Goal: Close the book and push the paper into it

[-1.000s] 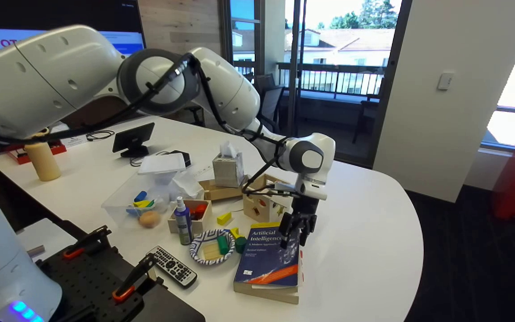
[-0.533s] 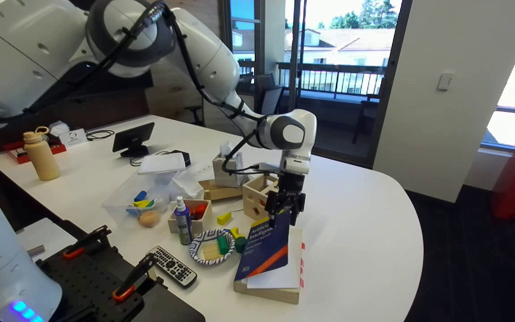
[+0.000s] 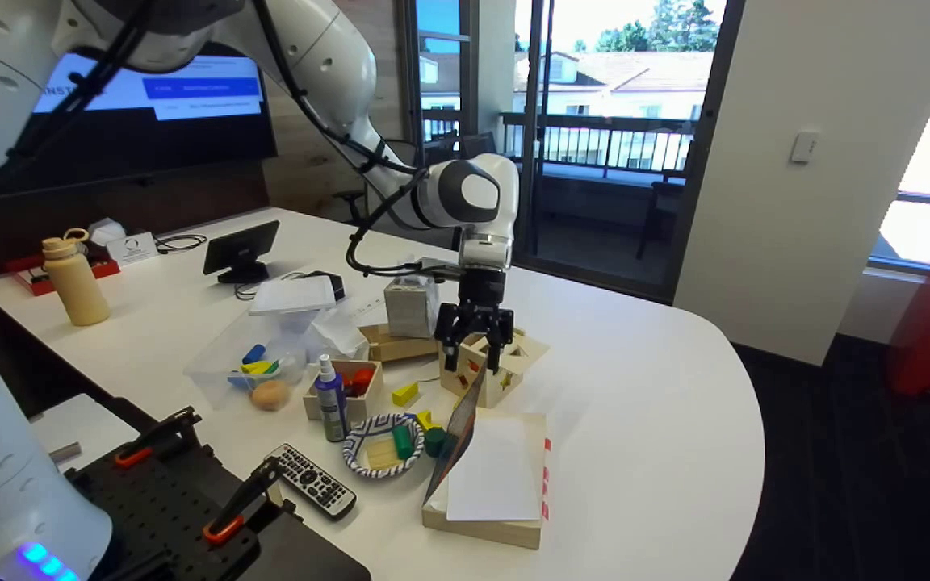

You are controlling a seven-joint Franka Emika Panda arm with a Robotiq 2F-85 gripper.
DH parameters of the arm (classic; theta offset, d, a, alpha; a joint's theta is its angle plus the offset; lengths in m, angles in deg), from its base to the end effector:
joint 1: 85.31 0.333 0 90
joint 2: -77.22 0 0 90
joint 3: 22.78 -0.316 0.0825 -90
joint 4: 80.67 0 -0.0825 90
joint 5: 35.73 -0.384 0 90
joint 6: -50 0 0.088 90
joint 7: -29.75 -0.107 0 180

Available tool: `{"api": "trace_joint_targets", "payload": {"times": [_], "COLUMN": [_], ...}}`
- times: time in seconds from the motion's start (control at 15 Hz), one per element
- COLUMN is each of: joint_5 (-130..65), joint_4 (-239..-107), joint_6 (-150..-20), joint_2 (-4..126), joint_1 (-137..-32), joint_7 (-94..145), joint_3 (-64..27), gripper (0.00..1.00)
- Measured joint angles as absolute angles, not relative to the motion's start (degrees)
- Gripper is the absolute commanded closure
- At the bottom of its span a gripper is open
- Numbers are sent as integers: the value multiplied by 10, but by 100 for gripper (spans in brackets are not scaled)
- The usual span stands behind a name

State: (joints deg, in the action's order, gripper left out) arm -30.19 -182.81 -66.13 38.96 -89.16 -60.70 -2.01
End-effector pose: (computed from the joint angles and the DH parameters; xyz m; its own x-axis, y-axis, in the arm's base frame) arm 0.5582 -0.2512 0.1780 -0.2730 -0.9192 0.2839 -0.8479 0.3693 0.3804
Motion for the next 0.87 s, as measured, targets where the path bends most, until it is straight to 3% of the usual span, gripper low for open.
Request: {"api": "trace_joint_targets", "payload": {"times": [0.87], "joint_5": [-232], "joint_4": [-1928], "joint_6": [-685], "joint_2": [509], "joint_1": [-885], "joint_7": [-618], "joint_3": [-28], "gripper": [0]}}
